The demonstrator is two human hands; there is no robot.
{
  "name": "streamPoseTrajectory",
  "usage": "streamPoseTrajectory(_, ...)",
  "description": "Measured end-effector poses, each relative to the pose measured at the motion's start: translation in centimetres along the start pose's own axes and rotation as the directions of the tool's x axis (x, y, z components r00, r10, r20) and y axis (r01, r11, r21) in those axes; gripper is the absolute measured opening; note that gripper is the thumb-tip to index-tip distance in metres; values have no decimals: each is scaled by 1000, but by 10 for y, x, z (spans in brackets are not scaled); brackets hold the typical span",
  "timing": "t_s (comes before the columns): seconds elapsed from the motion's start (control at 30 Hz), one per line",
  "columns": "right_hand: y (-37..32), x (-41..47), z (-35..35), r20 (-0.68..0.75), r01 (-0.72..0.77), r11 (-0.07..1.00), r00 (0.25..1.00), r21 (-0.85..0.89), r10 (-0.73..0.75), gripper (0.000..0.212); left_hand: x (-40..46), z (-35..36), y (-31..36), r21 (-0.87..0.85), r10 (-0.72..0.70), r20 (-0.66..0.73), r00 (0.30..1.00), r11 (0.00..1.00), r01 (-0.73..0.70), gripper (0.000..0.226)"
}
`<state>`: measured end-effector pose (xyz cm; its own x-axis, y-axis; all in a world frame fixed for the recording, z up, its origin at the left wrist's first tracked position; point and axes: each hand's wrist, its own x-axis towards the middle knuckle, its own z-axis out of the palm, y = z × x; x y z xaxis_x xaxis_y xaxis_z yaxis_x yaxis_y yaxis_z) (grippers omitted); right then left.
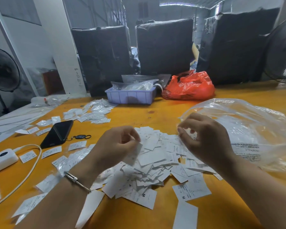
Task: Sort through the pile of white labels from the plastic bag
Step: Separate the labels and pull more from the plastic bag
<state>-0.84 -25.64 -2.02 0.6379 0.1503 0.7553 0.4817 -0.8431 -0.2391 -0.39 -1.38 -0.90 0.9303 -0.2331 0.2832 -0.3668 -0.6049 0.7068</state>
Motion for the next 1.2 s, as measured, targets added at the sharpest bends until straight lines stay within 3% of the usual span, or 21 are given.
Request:
streamPoseTrajectory(0.1,13,3,1,68,-153,967,983,-204,169,12,5,-14,-11,283,-85,-161,983,950,128,17)
streamPoseTrajectory(0.2,25,6,0,121,-257,899,941,-355,317,17,8,-34,-26,486,-240,-279,930,800,352,17)
streamPoseTrajectory(0.3,35,6,1,153,-323,828,889,-459,432,25,8,-48,-39,565,-429,-265,864,657,499,24)
streamPoseTrajectory(0.43,43,6,1,257,-294,734,804,-613,537,30,9,-52,-48,607,-553,-203,808,577,547,17)
streamPoseTrajectory(0.6,43,5,-2,299,-288,723,768,-628,566,3,7,-45,-43,662,-535,-165,828,563,495,10)
streamPoseTrajectory(0.7,46,4,-3,270,-314,747,793,-587,546,22,6,-41,-36,673,-500,-191,845,560,484,8)
streamPoseTrajectory(0.77,50,4,-4,259,-332,767,805,-549,533,22,6,-40,-35,674,-452,-221,864,570,471,8)
streamPoseTrajectory(0.83,53,4,-4,247,-347,776,811,-527,530,15,7,-35,-34,658,-362,-262,895,611,440,10)
streamPoseTrajectory(0.9,54,5,-3,231,-357,777,817,-519,529,11,10,-27,-35,581,-239,-269,933,732,355,9)
streamPoseTrajectory(1.0,56,4,-2,212,-341,772,831,-536,515,13,10,-10,-30,403,-40,-142,989,910,95,13)
streamPoseTrajectory(1.13,55,5,-3,210,-322,780,844,-537,493,9,6,10,-20,308,108,126,986,941,-142,37)
streamPoseTrajectory(1.2,52,8,-5,257,-328,744,794,-583,551,17,4,15,-16,310,118,197,973,934,-176,51)
